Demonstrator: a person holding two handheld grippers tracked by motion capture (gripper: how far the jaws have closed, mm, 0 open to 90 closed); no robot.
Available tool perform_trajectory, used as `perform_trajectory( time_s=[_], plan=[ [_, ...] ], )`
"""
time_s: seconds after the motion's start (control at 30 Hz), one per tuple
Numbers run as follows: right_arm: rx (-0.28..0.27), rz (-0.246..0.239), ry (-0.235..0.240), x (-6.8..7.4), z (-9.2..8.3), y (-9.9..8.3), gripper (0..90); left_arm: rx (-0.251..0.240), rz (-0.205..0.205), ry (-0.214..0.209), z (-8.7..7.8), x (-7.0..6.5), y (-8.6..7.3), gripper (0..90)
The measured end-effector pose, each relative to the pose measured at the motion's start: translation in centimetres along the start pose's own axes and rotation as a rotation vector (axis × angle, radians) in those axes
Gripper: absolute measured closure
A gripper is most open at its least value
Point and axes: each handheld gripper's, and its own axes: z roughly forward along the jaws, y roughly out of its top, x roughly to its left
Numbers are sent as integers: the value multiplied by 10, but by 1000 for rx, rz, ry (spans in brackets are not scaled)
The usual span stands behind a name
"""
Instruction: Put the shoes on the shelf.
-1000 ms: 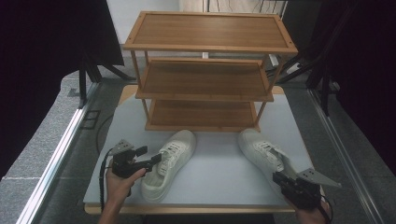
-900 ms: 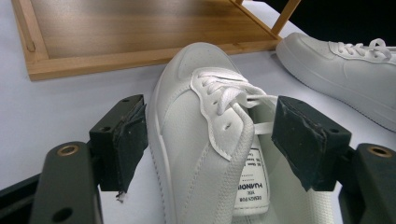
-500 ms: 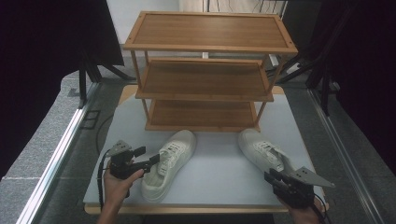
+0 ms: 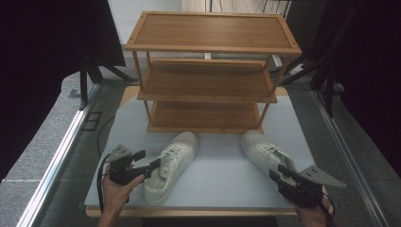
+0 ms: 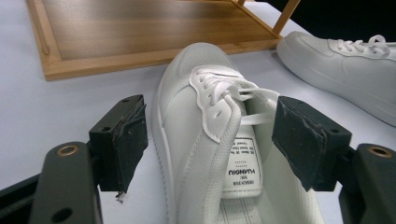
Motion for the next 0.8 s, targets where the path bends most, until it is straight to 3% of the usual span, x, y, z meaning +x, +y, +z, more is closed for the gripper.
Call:
perform_trajectory(
  time_s=[0.13, 0.27, 0.37, 0.4, 0.43, 0.53, 0.63, 0.73, 0.8],
  plan=[
    [-5, -2, -7, -5, 1, 5, 534, 14, 26, 10, -1, -3, 2, 266],
    [-24, -18, -45, -23, -6, 15, 500, 23, 65, 31, -2, -9, 7, 281],
    [-5, -34, -43, -42, -7, 19, 472, 40, 70, 43, 1, -9, 7, 289],
    [-5, -34, -43, -42, -7, 19, 472, 40, 70, 43, 1, -9, 7, 291],
    [14, -40, -34, -57, -5, 19, 466, 53, 78, 45, 4, -9, 7, 291],
    [40, -35, -30, -73, -2, 17, 460, 71, 89, 44, 9, -10, 7, 291],
    [67, -14, -2, -87, 5, 11, 453, 88, 94, 52, 14, -8, 7, 291],
    [92, -16, 40, -91, 14, 5, 441, 105, 99, 53, 18, -7, 6, 294],
    [77, 7, 81, -94, 17, 5, 440, 125, 113, 56, 22, -6, 6, 298]
  ],
)
